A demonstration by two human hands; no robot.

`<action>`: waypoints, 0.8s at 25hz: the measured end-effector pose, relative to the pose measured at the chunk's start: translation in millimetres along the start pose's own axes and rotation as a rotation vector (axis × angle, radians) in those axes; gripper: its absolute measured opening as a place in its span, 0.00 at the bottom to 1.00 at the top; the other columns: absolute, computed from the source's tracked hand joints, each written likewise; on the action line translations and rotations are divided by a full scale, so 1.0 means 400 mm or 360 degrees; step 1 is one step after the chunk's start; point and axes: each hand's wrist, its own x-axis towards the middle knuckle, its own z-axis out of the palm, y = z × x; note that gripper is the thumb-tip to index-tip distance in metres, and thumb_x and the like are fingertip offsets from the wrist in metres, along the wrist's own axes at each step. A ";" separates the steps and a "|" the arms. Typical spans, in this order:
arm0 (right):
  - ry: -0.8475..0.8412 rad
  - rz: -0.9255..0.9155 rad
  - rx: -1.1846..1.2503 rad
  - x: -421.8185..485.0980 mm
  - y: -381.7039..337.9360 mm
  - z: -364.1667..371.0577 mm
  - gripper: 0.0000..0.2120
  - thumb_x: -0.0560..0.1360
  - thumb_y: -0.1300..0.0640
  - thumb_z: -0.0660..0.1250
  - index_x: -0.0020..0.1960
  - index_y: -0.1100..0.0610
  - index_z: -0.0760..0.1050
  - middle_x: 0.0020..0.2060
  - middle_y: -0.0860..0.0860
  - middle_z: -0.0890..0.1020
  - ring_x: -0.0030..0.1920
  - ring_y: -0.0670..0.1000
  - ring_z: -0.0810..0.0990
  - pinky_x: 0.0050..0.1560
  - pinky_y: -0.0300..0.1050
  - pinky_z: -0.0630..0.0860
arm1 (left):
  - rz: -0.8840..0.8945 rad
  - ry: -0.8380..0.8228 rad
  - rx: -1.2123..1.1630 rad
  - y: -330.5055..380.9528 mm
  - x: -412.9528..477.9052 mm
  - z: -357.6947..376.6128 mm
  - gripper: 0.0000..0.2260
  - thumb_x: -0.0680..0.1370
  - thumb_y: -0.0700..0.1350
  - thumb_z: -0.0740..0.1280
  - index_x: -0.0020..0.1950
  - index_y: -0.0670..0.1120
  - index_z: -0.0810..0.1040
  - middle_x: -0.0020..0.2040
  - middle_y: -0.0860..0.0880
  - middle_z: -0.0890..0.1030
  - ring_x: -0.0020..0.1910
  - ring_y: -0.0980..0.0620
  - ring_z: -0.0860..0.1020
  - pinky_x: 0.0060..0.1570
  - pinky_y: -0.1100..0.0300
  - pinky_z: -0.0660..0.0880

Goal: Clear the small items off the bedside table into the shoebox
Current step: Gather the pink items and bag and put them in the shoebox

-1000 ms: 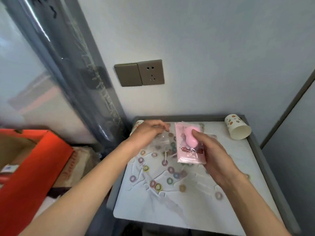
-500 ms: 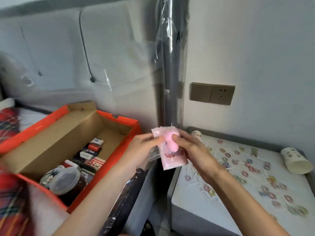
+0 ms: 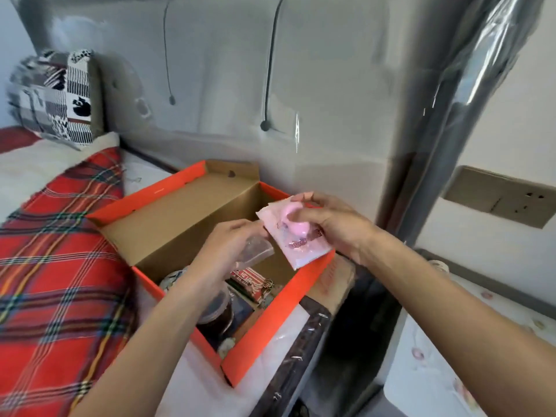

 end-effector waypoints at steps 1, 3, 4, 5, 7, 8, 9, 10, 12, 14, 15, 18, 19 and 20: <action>0.0026 -0.0037 -0.0139 0.055 -0.005 0.005 0.12 0.71 0.66 0.72 0.49 0.52 0.77 0.44 0.52 0.81 0.41 0.50 0.80 0.44 0.42 0.76 | 0.0043 0.0131 0.0069 -0.016 0.026 -0.042 0.07 0.74 0.48 0.69 0.37 0.54 0.84 0.35 0.55 0.83 0.31 0.58 0.78 0.30 0.65 0.71; 0.0084 -0.0131 -0.0672 0.167 0.007 0.015 0.14 0.70 0.64 0.72 0.51 0.51 0.75 0.43 0.49 0.79 0.41 0.49 0.78 0.40 0.40 0.75 | 0.0139 0.0425 0.0261 -0.054 0.072 -0.119 0.06 0.75 0.50 0.67 0.42 0.55 0.83 0.39 0.56 0.83 0.37 0.56 0.79 0.40 0.56 0.75; 0.0061 -0.0167 -0.1029 0.214 0.026 0.022 0.15 0.70 0.62 0.71 0.53 0.51 0.74 0.43 0.49 0.78 0.42 0.51 0.77 0.41 0.43 0.74 | 0.0175 0.0523 0.0392 -0.073 0.086 -0.146 0.06 0.77 0.50 0.65 0.44 0.57 0.82 0.41 0.57 0.83 0.40 0.55 0.79 0.44 0.52 0.76; 0.0005 -0.0197 -0.1367 0.260 0.052 0.036 0.17 0.70 0.60 0.71 0.56 0.51 0.72 0.42 0.49 0.77 0.44 0.53 0.77 0.43 0.45 0.74 | 0.0199 0.0573 0.0538 -0.096 0.099 -0.165 0.07 0.79 0.51 0.63 0.46 0.58 0.81 0.44 0.58 0.83 0.43 0.54 0.79 0.47 0.51 0.76; -0.0079 -0.0246 -0.1784 0.339 0.115 0.072 0.19 0.71 0.57 0.68 0.61 0.51 0.69 0.46 0.51 0.79 0.48 0.57 0.78 0.48 0.49 0.76 | 0.0249 0.0598 0.0742 -0.139 0.125 -0.187 0.08 0.81 0.50 0.60 0.51 0.59 0.79 0.49 0.57 0.82 0.46 0.53 0.80 0.50 0.51 0.77; -0.0067 -0.0270 -0.1860 0.360 0.139 0.084 0.20 0.72 0.56 0.67 0.63 0.52 0.67 0.50 0.54 0.80 0.51 0.59 0.78 0.50 0.51 0.76 | 0.0276 0.0600 0.0776 -0.147 0.130 -0.187 0.08 0.81 0.50 0.60 0.52 0.60 0.78 0.50 0.56 0.82 0.46 0.54 0.79 0.50 0.51 0.77; -0.0042 -0.0285 -0.1872 0.388 0.163 0.098 0.21 0.72 0.55 0.66 0.63 0.52 0.66 0.52 0.57 0.80 0.52 0.61 0.79 0.51 0.52 0.76 | 0.0296 0.0612 0.0757 -0.158 0.142 -0.192 0.08 0.81 0.50 0.60 0.53 0.60 0.78 0.50 0.56 0.82 0.46 0.55 0.79 0.49 0.52 0.76; -0.0022 -0.0278 -0.1855 0.413 0.181 0.109 0.21 0.73 0.55 0.65 0.64 0.54 0.64 0.53 0.58 0.79 0.52 0.62 0.79 0.51 0.54 0.76 | 0.0317 0.0622 0.0716 -0.164 0.150 -0.197 0.08 0.81 0.51 0.60 0.53 0.60 0.78 0.50 0.56 0.82 0.46 0.55 0.79 0.49 0.53 0.76; -0.0024 -0.0204 -0.1814 0.444 0.206 0.120 0.24 0.73 0.56 0.66 0.65 0.57 0.62 0.53 0.61 0.80 0.52 0.63 0.80 0.51 0.54 0.76 | 0.0335 0.0631 0.0653 -0.170 0.159 -0.205 0.07 0.81 0.51 0.61 0.53 0.61 0.78 0.50 0.55 0.83 0.47 0.54 0.80 0.49 0.52 0.77; -0.0007 -0.0126 -0.1765 0.461 0.222 0.123 0.23 0.74 0.58 0.66 0.65 0.60 0.61 0.53 0.61 0.80 0.52 0.63 0.80 0.48 0.50 0.74 | 0.0314 0.0633 0.0630 -0.173 0.158 -0.206 0.07 0.80 0.51 0.62 0.52 0.61 0.78 0.47 0.55 0.83 0.44 0.53 0.81 0.47 0.52 0.77; 0.0010 -0.0088 -0.1730 0.471 0.227 0.123 0.21 0.75 0.59 0.64 0.64 0.61 0.62 0.53 0.62 0.80 0.53 0.63 0.80 0.47 0.49 0.73 | 0.0301 0.0634 0.0625 -0.175 0.160 -0.206 0.07 0.80 0.51 0.62 0.51 0.62 0.78 0.45 0.56 0.83 0.43 0.53 0.81 0.46 0.53 0.76; -0.0006 0.0046 -0.1753 0.487 0.225 0.126 0.17 0.79 0.58 0.60 0.64 0.66 0.66 0.58 0.65 0.78 0.57 0.64 0.78 0.47 0.47 0.71 | 0.0279 0.0649 0.0621 -0.180 0.162 -0.206 0.07 0.80 0.51 0.62 0.51 0.62 0.78 0.42 0.57 0.82 0.40 0.55 0.80 0.42 0.56 0.75; -0.0053 0.0059 -0.1877 0.488 0.226 0.125 0.16 0.79 0.58 0.60 0.62 0.66 0.69 0.59 0.65 0.78 0.57 0.64 0.78 0.47 0.47 0.71 | 0.0272 0.0652 0.0609 -0.182 0.162 -0.206 0.07 0.80 0.51 0.62 0.51 0.63 0.78 0.42 0.58 0.82 0.40 0.56 0.80 0.40 0.57 0.74; -0.0116 0.0042 -0.2039 0.487 0.230 0.126 0.15 0.79 0.58 0.60 0.60 0.66 0.72 0.59 0.64 0.78 0.58 0.63 0.78 0.48 0.47 0.72 | 0.0262 0.0655 0.0604 -0.182 0.161 -0.205 0.07 0.81 0.52 0.62 0.51 0.63 0.78 0.42 0.59 0.82 0.39 0.58 0.80 0.38 0.58 0.73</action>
